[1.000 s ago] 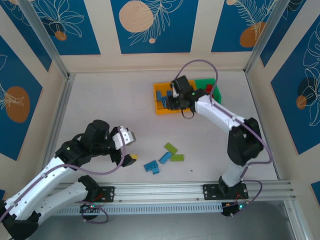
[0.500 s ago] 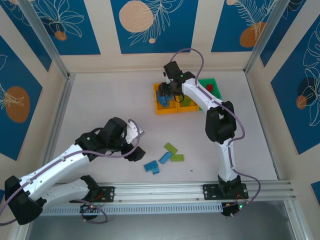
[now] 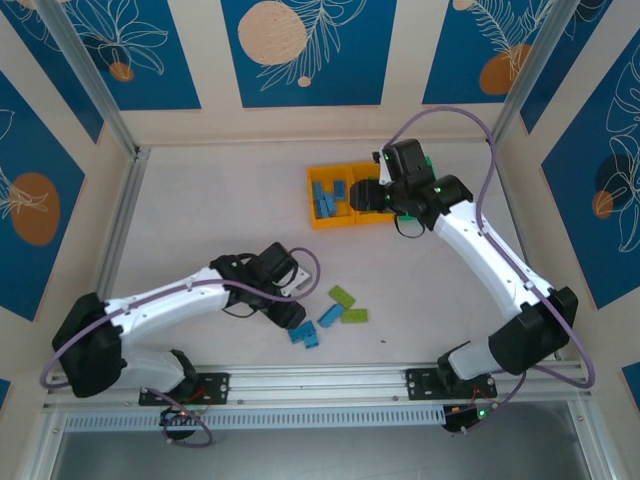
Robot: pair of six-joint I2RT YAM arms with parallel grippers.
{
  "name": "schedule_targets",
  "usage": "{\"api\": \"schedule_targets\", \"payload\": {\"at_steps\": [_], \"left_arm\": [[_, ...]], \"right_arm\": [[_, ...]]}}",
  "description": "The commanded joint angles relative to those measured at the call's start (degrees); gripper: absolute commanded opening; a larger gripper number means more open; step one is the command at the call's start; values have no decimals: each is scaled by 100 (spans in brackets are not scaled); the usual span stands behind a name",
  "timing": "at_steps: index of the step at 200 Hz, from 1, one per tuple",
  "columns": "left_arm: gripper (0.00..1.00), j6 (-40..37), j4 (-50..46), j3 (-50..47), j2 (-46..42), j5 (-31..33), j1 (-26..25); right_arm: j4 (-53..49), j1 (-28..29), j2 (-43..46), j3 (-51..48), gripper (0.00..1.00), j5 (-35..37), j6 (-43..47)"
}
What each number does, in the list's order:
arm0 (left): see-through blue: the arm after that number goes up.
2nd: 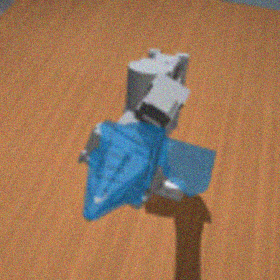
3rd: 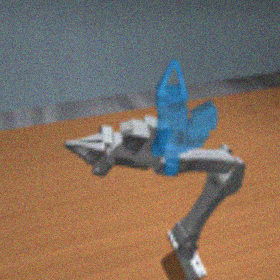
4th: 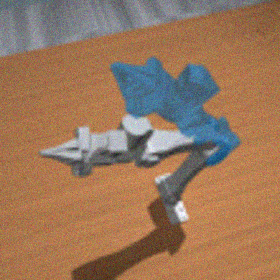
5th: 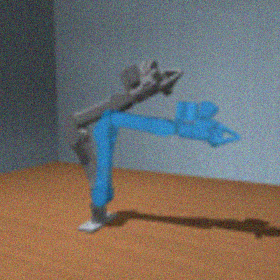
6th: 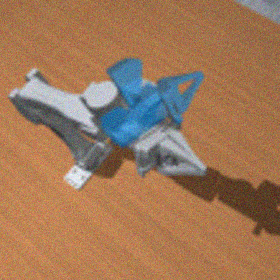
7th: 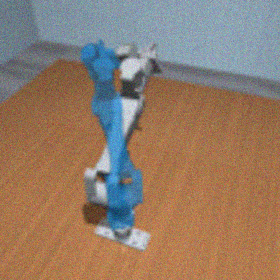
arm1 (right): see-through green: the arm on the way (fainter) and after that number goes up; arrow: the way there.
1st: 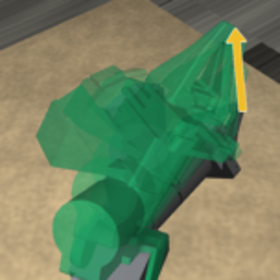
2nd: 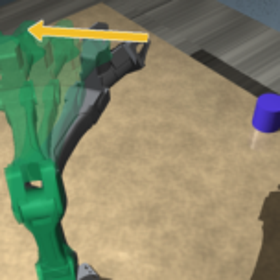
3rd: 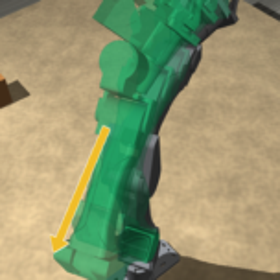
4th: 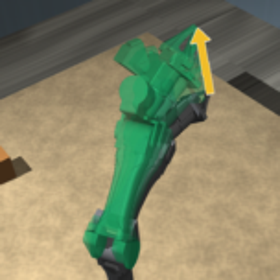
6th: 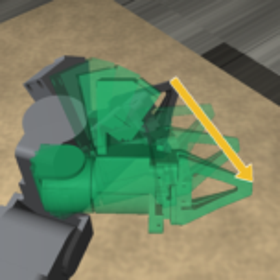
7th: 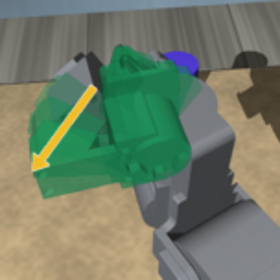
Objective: Sort the legos into containers by color
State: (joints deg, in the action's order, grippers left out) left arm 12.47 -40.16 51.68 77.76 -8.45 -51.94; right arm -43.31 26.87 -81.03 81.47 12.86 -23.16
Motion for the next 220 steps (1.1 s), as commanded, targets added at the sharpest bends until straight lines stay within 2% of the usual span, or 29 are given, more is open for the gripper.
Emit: {"api": "schedule_targets", "payload": {"at_steps": [1,32,61,93,138,192,220], "left_arm": [[58,-176,-394,273,359,-334,-60],[57,-636,-711,469,844,-758,-63],[61,-925,-782,544,1188,-1104,-124],[62,-1002,-772,569,1503,-779,-176],[62,-995,-469,523,1777,-738,-192],[48,-758,-53,330,1619,155,-198],[43,-755,313,120,1356,267,-193]], "right_arm": [[-218,-43,88,-314,69,-15,-145],[-306,-42,117,-373,69,-5,-173],[-268,-44,79,-274,69,-37,-187],[-313,-42,31,-133,69,-32,-168],[-397,-42,44,-170,69,58,-118],[-386,-51,154,-259,69,92,-145],[-369,-51,144,-284,69,44,-174]]}}
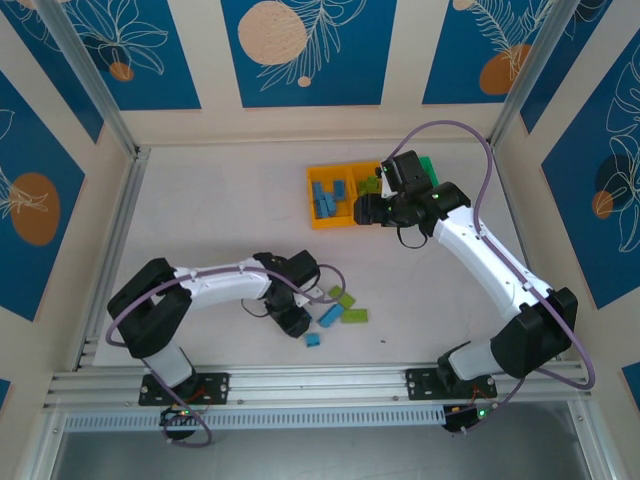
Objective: Sort the legos into containers by color
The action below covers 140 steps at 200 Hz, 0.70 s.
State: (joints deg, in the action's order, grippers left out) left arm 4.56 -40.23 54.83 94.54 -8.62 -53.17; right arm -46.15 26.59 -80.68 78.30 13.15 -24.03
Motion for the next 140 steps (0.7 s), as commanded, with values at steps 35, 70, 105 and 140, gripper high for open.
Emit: {"api": "schedule_targets", "payload": {"at_steps": [35,70,105,140], "left_arm": [[35,97,449,-243,-378,290,-73],[31,271,358,-124,-643,610,-41],[31,301,549,497,-1016,756,216],[31,268,944,1946,-86,1051,843]], "right_arm": [[-68,-24,97,38,69,-31,-128],[-72,-74,199,50,69,-198,-278],[-52,-151,384,41,69,-307,-426],[112,-361,558,-56,70,-416,-724]]}}
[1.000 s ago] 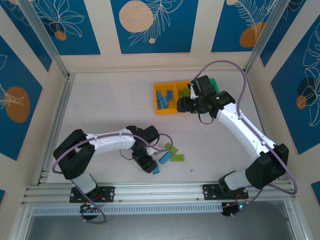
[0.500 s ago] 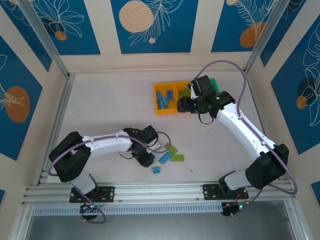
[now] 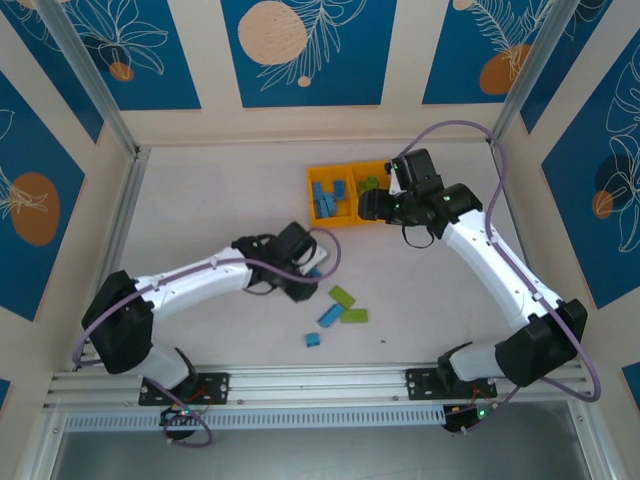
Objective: Sort the legos into containers by color
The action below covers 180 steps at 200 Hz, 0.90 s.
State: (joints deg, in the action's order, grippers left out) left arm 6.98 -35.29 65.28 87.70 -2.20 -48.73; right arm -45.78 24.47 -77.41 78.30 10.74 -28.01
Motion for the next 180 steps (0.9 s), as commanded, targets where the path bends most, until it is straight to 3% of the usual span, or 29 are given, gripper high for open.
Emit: {"api": "schedule_targets", "payload": {"at_steps": [1,32,55,70,85,101,133,180], "left_arm": [[31,24,460,966,638,428,421],[31,31,834,2475,1984,462,975],[32,-26,490,3886,3019,509,1170],[38,52,280,4754,3598,510,1290],[52,148,53,5445,4004,506,1396],[54,138,-64,5863,4107,466,1432],[54,94,-43,5567,3493,390,1433],[52,-90,964,2852,730,-202,1377]], "right_arm": [[77,-160,237,-63,70,-177,-336],[-57,-324,370,-157,70,-200,-530],[-148,-364,541,-298,70,-196,-539],[-167,-394,668,-396,70,-190,-577],[-176,-408,775,-472,70,-229,-617],[-242,-354,864,-515,70,-226,-618],[-404,61,1029,-746,70,-21,-652],[-619,1422,943,-1342,70,579,-724]]}}
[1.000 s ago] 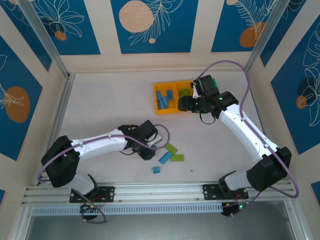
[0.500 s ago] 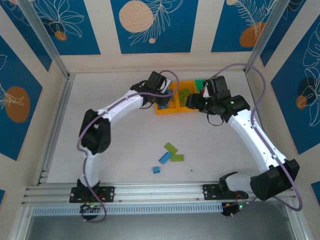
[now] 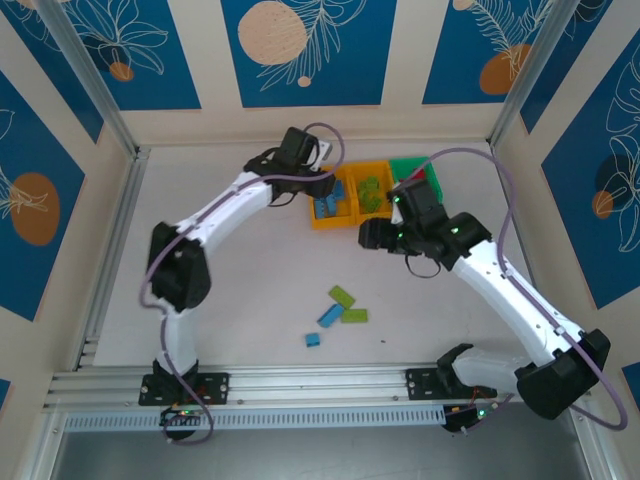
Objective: Sort the legos into containers by color
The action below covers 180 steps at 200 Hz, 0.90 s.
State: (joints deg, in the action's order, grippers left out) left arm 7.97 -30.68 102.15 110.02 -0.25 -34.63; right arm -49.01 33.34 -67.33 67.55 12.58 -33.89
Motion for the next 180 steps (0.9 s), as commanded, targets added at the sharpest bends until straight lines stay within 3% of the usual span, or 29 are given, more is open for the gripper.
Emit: {"api": "schedule_targets", "payload": {"at_steps": [1,60,91,115,128,180], "left_arm": [[52,-211,511,-880,-1558,-406,-29],[57,-2151,-57,-3408,-4649,-1110,-148],[70,-3444,-980,-4257,-5694,-2229,-183],[89,-3544,-1445,-4636,-6123,-2486,-212],[93,-3474,-1526,-4748,-6230,-2476,-214],[98,-3295,-1348,-4954,-6184,-2339,-225]], "right_arm": [[-294,556,-76,-281,70,404,-140],[95,1340,-1527,-457,70,-152,39],[141,1462,-2383,-241,72,-16,272],[157,1519,-2967,-46,73,107,503],[168,1543,-3226,63,73,239,562],[336,1481,-3927,182,64,266,572]]}}
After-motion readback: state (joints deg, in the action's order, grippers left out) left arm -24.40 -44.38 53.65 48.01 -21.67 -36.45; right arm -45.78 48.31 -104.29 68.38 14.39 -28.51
